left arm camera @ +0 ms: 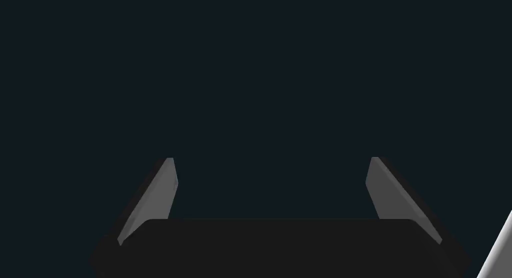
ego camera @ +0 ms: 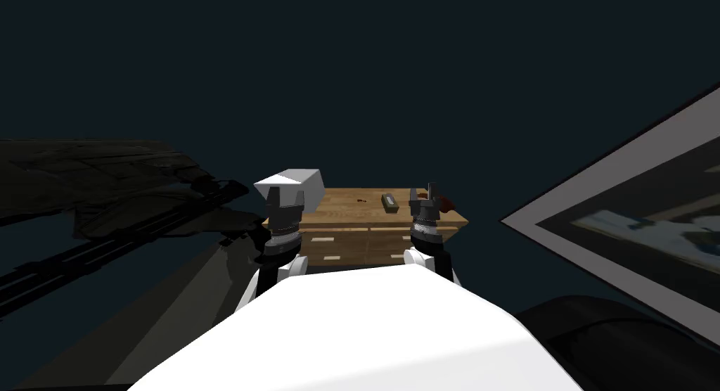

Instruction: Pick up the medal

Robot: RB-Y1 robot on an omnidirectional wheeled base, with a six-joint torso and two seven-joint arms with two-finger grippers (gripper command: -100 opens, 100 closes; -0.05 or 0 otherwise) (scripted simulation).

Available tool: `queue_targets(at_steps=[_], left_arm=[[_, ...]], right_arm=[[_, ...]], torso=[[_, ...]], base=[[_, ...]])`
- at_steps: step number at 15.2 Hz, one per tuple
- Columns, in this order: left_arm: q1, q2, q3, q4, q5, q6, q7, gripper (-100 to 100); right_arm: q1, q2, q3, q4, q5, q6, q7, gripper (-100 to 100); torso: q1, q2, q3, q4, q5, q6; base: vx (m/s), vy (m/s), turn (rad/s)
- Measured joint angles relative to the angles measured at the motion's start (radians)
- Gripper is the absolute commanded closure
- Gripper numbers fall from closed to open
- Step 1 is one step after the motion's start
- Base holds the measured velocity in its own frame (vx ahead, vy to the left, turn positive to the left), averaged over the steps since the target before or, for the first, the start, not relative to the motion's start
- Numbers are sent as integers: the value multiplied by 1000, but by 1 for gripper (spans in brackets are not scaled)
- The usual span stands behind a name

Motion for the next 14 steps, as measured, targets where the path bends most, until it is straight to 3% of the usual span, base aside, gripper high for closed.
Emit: queue_targets(at_steps=[14], left_arm=[[0, 0, 0, 0, 0, 0, 0, 0]], right_arm=[[-75, -282, 21, 113, 55, -53, -4, -100]], torso=[[1, 4, 3, 1, 0, 0]], base=[[-49, 27, 93]])
